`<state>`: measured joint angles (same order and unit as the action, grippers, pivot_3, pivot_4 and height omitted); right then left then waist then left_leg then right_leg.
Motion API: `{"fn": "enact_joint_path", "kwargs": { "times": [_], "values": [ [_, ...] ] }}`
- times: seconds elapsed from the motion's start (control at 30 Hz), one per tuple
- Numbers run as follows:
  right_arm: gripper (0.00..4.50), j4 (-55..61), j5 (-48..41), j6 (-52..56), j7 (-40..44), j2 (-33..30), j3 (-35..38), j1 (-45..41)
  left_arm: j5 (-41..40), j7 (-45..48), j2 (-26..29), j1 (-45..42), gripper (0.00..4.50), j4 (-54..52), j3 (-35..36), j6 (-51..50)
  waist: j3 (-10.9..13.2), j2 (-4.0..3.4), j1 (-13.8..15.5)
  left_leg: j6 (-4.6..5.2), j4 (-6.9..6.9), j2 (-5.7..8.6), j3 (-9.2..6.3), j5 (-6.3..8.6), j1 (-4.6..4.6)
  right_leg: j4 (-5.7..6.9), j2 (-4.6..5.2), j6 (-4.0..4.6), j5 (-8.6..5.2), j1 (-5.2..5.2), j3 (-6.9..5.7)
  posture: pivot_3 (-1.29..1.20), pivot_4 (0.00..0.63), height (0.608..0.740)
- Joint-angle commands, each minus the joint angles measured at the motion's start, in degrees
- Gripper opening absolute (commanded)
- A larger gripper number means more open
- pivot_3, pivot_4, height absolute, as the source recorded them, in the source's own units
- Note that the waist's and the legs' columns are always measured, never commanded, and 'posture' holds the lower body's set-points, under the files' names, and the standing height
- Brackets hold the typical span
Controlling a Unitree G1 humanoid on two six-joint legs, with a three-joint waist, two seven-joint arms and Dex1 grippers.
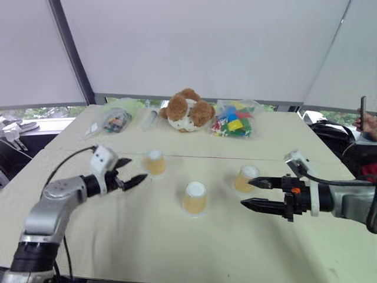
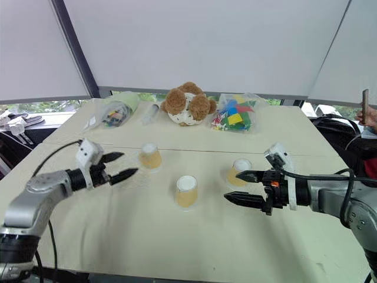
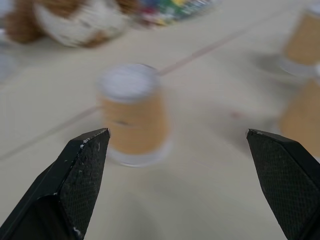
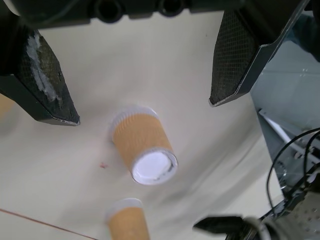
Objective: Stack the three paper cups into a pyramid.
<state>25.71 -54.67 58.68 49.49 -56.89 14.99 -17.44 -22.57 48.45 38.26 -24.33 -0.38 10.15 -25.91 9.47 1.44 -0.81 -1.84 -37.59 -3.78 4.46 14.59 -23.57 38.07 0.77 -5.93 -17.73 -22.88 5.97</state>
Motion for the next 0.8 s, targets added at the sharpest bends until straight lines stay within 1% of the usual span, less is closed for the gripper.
{"fn": "enact_joint_path", "kwargs": {
  "times": [0.03,0.2,0.27,0.4,0.5,0.73,0.77,0.8],
  "values": [
    [4.50,-0.24,0.75,-1.59,1.12,-0.65,-0.70,-2.53,1.89,0.54,-1.22,-5.54,4.47,6.63,-1.47,4.89,0.00,0.00,0.16,0.01,0.01,0.00,0.00,0.01,-0.03,-0.01,0.00,0.00,0.00,-0.02,0.00,0.00,0.150,0.740],
    [4.50,-0.21,1.58,-2.11,1.23,-0.12,-2.01,-3.25,5.52,2.64,-4.80,-14.38,4.47,21.21,-4.96,12.69,0.00,0.00,0.16,0.03,-0.06,0.02,-0.03,0.02,-0.14,0.00,-0.02,-0.03,0.02,-0.07,-0.06,0.00,0.150,0.740],
    [4.50,-0.03,1.68,-2.21,1.18,-0.04,-2.11,-3.16,6.22,3.54,-5.51,-16.37,4.47,24.93,-5.51,14.84,0.00,0.00,-0.02,0.04,-0.09,0.01,-0.03,0.02,-0.19,0.01,-0.03,-0.03,0.02,-0.12,-0.06,0.00,0.150,0.740],
    [4.50,0.54,1.51,-2.19,0.41,0.11,-1.49,-2.26,8.73,5.20,-8.08,-22.69,4.47,35.57,-7.54,20.04,0.00,0.00,0.03,0.04,-0.21,-0.02,-0.08,0.02,-0.52,0.13,-0.09,-0.05,0.03,-0.44,-0.08,0.00,0.150,0.740],
    [4.50,1.22,1.22,-2.14,-0.43,0.29,-0.77,-1.25,10.62,6.07,-9.55,-26.09,4.47,42.60,-8.48,23.60,0.00,0.00,0.11,0.05,-0.39,-0.03,-0.13,0.03,-0.81,0.16,-0.09,-0.09,0.05,-0.60,-0.16,0.00,0.150,0.740],
    [4.50,2.66,0.42,-2.12,-2.40,0.77,0.50,0.41,13.52,6.20,-11.98,-31.23,4.47,54.27,-9.01,29.95,0.00,0.00,0.12,0.08,-0.44,0.00,-0.14,0.04,-0.85,0.13,-0.08,-0.15,0.09,-0.58,-0.15,0.00,0.150,0.740],
    [4.50,2.76,0.36,-2.14,-2.57,0.74,0.72,0.55,13.73,6.00,-12.19,-31.70,3.94,55.34,-8.84,30.67,0.00,0.00,0.11,0.08,-0.44,0.00,-0.14,0.04,-0.86,0.13,-0.08,-0.15,0.09,-0.59,-0.15,0.00,0.150,0.740],
    [4.50,2.81,0.32,-2.15,-2.67,0.72,0.88,0.65,13.83,5.97,-12.36,-32.12,3.62,56.21,-8.59,31.15,0.00,0.00,0.12,0.08,-0.44,0.00,-0.14,0.04,-0.86,0.13,-0.08,-0.15,0.09,-0.59,-0.15,0.00,0.150,0.740]
  ]
}}
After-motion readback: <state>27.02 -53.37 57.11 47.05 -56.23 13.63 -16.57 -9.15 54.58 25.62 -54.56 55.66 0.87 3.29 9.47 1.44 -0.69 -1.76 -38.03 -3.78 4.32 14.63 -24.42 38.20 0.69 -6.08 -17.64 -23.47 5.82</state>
